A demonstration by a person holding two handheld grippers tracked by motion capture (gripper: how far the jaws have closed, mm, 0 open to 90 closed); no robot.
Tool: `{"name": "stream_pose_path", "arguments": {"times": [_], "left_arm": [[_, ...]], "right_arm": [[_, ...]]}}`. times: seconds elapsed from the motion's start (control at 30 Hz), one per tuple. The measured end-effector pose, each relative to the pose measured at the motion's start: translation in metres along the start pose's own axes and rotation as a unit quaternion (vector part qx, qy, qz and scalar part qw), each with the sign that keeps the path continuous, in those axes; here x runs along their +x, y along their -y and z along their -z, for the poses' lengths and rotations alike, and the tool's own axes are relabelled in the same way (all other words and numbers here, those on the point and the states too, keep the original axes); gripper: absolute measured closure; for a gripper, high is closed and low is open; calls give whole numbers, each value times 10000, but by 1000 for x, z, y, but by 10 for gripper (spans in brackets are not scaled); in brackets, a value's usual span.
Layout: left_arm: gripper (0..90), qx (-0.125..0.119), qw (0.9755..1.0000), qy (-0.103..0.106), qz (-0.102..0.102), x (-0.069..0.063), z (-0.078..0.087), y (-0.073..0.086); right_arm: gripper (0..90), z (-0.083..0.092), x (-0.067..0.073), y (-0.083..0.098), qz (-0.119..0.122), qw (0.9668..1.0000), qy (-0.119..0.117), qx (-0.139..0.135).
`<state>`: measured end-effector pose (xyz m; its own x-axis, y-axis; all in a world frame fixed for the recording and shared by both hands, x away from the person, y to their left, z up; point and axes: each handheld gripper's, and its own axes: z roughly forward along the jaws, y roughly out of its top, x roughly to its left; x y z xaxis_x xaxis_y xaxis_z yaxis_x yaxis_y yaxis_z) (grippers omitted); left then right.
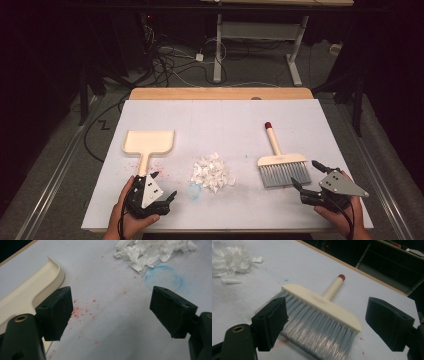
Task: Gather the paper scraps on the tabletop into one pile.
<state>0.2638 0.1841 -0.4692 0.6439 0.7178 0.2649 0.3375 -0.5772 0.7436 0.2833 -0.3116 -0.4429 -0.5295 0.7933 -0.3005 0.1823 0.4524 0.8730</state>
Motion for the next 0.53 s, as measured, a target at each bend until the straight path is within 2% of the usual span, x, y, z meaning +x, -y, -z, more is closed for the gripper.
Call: {"name": "stream_pose_path", "arguments": {"times": [0.53], "left_arm": [[180,54,10000,27,25,2,-4,0]], "right_arm": [[181,0,1,0,55,10000,-34,-7]]}}
